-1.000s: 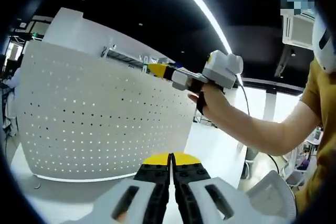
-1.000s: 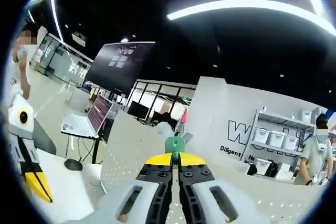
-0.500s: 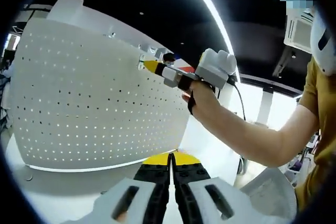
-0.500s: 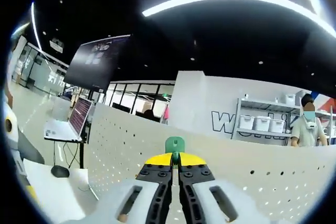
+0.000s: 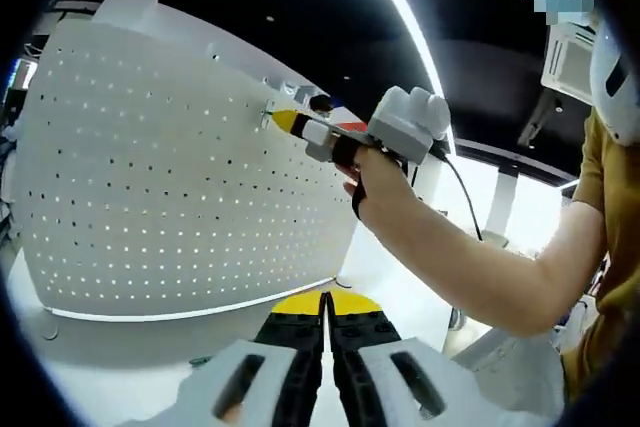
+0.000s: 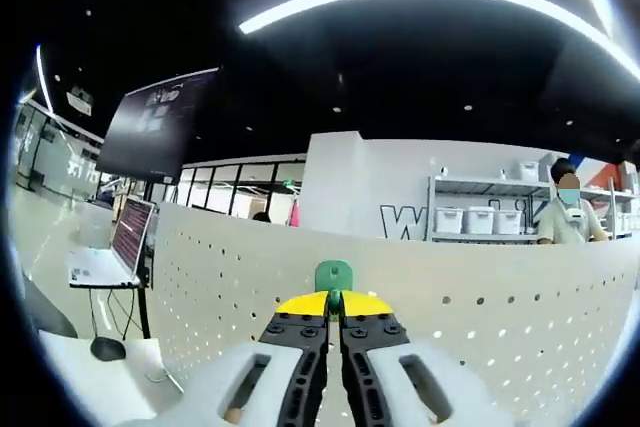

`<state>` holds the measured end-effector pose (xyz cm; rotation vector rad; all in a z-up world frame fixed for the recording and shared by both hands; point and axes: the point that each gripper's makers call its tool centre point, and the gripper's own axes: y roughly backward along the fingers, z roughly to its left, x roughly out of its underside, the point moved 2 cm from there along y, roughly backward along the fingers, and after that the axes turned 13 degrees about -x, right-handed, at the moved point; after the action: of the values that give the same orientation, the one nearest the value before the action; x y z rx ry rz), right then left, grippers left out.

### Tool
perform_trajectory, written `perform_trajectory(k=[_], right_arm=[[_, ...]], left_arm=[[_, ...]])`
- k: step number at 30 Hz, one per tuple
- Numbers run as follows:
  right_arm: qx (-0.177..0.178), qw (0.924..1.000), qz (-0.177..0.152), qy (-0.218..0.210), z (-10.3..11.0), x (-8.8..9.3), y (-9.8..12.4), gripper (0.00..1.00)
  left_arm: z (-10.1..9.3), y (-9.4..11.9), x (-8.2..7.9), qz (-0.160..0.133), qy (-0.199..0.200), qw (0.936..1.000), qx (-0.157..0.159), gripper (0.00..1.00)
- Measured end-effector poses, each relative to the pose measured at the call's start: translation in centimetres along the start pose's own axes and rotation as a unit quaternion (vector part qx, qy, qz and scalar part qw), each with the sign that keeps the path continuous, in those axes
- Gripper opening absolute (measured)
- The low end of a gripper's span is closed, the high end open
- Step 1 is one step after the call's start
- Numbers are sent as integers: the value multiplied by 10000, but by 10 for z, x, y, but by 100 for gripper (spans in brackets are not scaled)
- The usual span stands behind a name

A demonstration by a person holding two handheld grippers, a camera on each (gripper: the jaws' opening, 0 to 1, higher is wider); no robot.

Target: Insert the hook assembly into the mounting plate slot until the hook locks in place.

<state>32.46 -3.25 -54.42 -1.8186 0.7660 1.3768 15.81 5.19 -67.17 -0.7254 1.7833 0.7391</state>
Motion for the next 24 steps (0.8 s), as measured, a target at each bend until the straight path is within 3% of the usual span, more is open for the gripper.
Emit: perform_trajectory(k=[14, 24], right_arm=[[430, 9985, 68, -335, 1, 5, -1, 0], [622, 9980, 78, -85, 7, 4, -5, 0]], left_arm=[[2, 3, 1, 4, 47, 10000, 8, 1], [3, 6, 2, 31, 34, 10000, 3, 1]])
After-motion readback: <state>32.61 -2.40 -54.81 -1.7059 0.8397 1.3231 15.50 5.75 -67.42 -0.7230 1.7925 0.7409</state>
